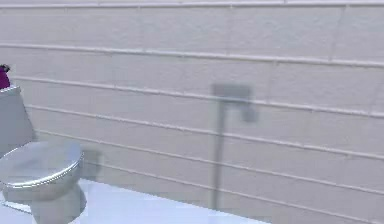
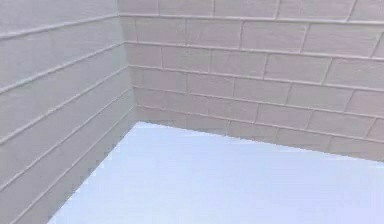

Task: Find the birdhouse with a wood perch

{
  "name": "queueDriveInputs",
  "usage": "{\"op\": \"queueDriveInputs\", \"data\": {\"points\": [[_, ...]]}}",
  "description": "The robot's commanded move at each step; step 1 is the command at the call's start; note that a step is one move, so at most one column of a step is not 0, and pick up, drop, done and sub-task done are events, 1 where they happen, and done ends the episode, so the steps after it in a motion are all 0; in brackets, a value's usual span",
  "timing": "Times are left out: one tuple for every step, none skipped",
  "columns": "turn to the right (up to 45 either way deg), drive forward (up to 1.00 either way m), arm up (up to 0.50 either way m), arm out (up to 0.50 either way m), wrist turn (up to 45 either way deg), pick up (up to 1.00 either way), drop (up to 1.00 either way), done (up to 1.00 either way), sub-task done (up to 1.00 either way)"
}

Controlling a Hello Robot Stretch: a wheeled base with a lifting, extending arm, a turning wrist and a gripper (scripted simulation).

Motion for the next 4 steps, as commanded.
{"op": "queueDriveInputs", "data": {"points": [[45.0,0.0,0.0,0.0,0.0,0.0,0.0,0.0,0.0],[45.0,0.0,0.0,0.0,0.0,0.0,0.0,0.0,0.0],[30.0,0.0,0.0,0.0,0.0,0.0,0.0,0.0,0.0],[0.0,0.05,0.0,0.0,0.0,0.0,0.0,0.0,0.0]]}}
